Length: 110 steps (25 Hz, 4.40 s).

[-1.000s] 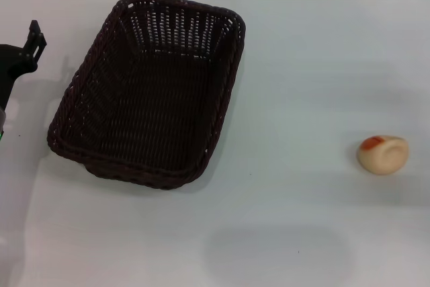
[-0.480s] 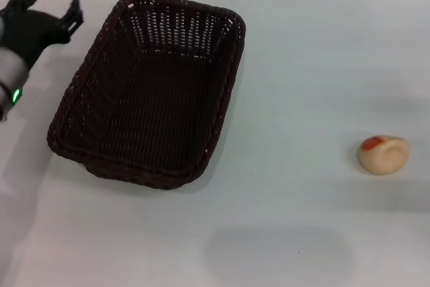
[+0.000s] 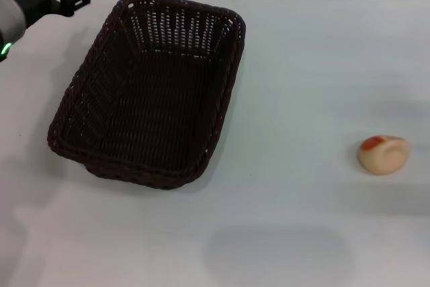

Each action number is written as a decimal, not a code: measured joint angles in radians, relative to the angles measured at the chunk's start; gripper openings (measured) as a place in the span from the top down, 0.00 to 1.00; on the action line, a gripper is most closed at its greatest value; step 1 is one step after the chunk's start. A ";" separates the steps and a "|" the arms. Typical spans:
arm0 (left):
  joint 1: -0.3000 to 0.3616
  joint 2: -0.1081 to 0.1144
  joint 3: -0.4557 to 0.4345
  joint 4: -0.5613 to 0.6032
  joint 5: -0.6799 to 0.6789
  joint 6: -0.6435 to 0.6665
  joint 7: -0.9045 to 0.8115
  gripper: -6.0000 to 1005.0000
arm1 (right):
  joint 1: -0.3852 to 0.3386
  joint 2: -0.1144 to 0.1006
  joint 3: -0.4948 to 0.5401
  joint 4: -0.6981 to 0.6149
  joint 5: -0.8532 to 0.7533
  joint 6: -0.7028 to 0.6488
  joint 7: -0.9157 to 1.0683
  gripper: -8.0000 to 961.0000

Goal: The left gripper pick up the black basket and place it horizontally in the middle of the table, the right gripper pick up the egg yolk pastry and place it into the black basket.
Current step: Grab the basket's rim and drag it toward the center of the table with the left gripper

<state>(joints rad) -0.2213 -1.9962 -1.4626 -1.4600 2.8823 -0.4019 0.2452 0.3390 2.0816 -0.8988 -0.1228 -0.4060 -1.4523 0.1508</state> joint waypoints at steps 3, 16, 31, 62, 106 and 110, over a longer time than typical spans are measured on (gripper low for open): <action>-0.026 -0.049 -0.052 -0.071 0.000 -0.179 0.102 0.22 | 0.000 0.000 0.000 0.008 0.000 0.001 0.000 0.28; -0.107 -0.067 -0.097 -0.294 -0.001 -0.644 0.145 0.22 | -0.022 0.001 0.001 0.011 -0.002 -0.004 0.001 0.28; -0.172 -0.068 -0.098 -0.237 0.005 -0.790 0.092 0.22 | -0.036 0.002 0.000 0.012 -0.001 -0.003 0.001 0.28; -0.338 -0.065 -0.202 -0.011 0.006 -0.892 -0.029 0.22 | -0.035 0.000 -0.007 0.018 -0.002 -0.002 0.001 0.28; -0.375 -0.070 -0.134 0.057 -0.049 -0.809 0.341 0.73 | -0.043 -0.002 -0.007 0.016 -0.004 -0.010 0.004 0.28; -0.418 -0.069 -0.147 0.070 -0.162 -0.788 0.443 0.73 | -0.043 -0.002 -0.009 0.012 -0.004 -0.012 0.022 0.28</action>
<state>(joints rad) -0.6397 -2.0652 -1.6097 -1.3896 2.7208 -1.1902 0.6879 0.2961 2.0800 -0.9078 -0.1111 -0.4095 -1.4639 0.1728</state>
